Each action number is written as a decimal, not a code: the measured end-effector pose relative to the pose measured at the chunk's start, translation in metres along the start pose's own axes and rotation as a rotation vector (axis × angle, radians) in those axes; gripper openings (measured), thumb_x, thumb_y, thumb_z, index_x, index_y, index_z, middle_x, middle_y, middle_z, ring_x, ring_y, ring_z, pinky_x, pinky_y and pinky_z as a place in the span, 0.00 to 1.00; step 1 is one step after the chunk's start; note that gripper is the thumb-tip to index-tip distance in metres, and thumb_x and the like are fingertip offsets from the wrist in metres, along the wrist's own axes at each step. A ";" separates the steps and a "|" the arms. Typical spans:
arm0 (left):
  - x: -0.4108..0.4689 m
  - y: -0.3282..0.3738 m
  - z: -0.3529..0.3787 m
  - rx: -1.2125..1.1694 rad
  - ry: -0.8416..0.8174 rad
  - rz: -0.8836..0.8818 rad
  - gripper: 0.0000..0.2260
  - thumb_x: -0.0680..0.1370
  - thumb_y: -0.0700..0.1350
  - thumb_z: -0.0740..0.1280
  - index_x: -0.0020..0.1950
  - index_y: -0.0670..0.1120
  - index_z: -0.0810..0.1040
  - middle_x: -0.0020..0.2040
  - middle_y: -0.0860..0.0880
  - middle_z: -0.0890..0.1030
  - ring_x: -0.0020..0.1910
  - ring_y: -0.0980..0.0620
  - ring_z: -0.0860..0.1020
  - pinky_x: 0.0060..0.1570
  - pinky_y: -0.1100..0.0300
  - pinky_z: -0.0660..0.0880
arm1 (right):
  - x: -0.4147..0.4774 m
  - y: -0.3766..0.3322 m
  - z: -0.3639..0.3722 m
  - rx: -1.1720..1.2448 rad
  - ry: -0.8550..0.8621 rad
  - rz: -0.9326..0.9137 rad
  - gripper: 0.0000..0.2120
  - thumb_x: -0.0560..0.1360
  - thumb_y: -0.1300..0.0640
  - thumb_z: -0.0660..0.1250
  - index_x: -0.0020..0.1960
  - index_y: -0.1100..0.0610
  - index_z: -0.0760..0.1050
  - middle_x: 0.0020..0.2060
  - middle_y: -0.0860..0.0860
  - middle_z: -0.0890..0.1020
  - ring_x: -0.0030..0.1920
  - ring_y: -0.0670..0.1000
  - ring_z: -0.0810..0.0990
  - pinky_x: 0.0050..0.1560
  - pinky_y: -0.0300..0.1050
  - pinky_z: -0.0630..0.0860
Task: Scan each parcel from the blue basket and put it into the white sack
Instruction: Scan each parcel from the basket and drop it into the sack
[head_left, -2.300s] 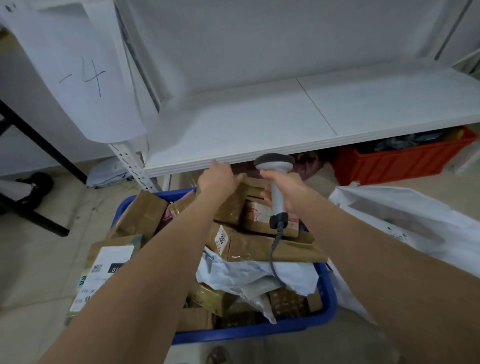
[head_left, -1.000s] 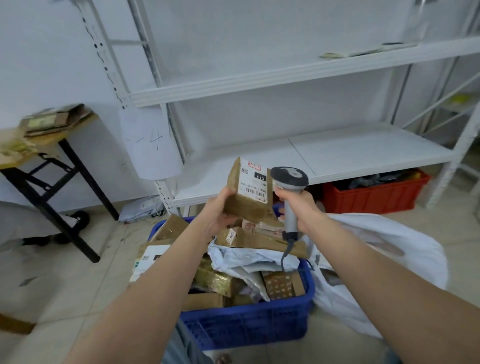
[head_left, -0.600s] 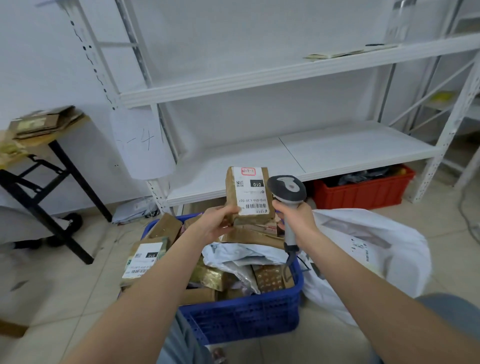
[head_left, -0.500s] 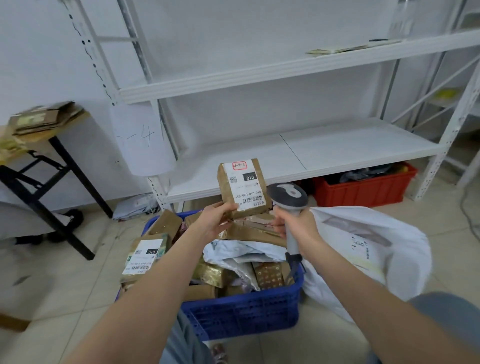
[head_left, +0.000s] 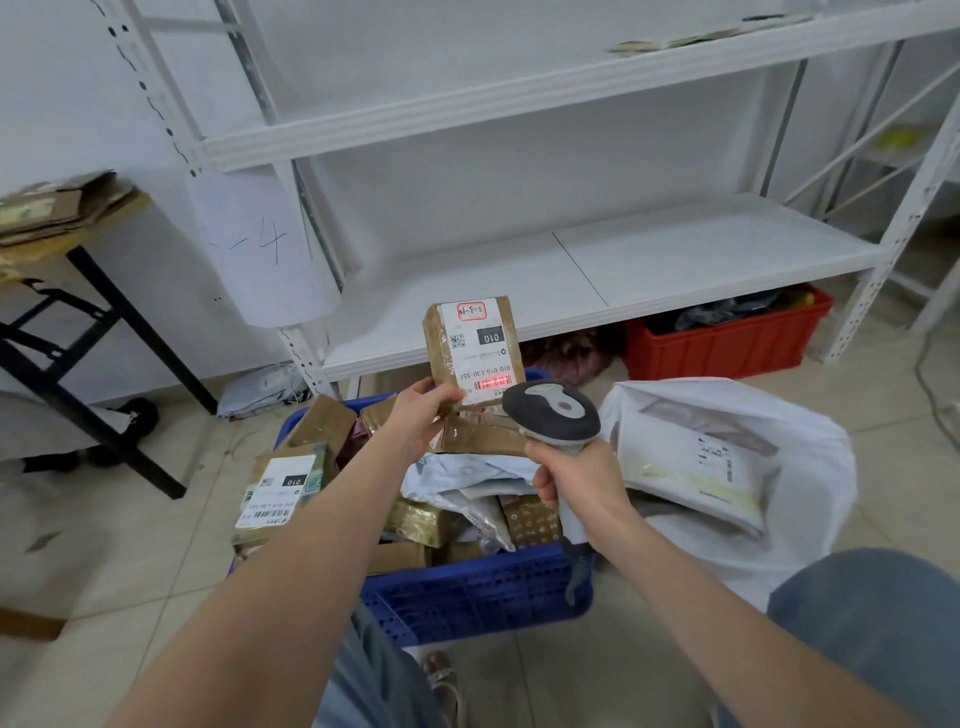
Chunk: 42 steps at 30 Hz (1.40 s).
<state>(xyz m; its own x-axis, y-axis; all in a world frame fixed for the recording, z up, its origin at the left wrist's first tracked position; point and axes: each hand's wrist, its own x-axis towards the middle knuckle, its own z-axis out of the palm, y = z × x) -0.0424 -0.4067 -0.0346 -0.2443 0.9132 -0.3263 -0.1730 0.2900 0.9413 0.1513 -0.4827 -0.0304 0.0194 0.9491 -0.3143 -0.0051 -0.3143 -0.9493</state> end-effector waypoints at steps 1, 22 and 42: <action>0.000 0.000 0.001 0.005 -0.002 0.001 0.09 0.75 0.34 0.67 0.51 0.45 0.75 0.49 0.47 0.81 0.47 0.51 0.78 0.46 0.62 0.76 | -0.001 -0.001 -0.001 -0.005 -0.005 0.004 0.06 0.73 0.62 0.70 0.43 0.66 0.79 0.26 0.55 0.79 0.21 0.45 0.74 0.24 0.36 0.71; 0.023 0.008 0.090 0.294 -0.133 0.028 0.18 0.73 0.42 0.71 0.62 0.42 0.77 0.52 0.47 0.83 0.45 0.53 0.80 0.43 0.63 0.79 | 0.047 0.000 -0.062 0.196 0.218 0.033 0.07 0.71 0.60 0.71 0.45 0.63 0.78 0.32 0.55 0.81 0.27 0.49 0.77 0.31 0.42 0.75; 0.158 -0.212 0.350 0.776 -0.421 -0.187 0.20 0.77 0.47 0.67 0.67 0.41 0.71 0.62 0.44 0.77 0.59 0.44 0.76 0.58 0.55 0.73 | 0.253 0.123 -0.234 -0.157 0.617 0.247 0.07 0.71 0.60 0.67 0.47 0.56 0.71 0.42 0.53 0.77 0.45 0.56 0.77 0.47 0.49 0.75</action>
<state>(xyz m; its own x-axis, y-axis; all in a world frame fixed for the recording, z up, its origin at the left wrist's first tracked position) 0.2895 -0.2235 -0.2550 0.1195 0.8168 -0.5644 0.5553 0.4162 0.7200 0.3898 -0.2863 -0.2261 0.6029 0.6786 -0.4196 0.0614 -0.5638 -0.8236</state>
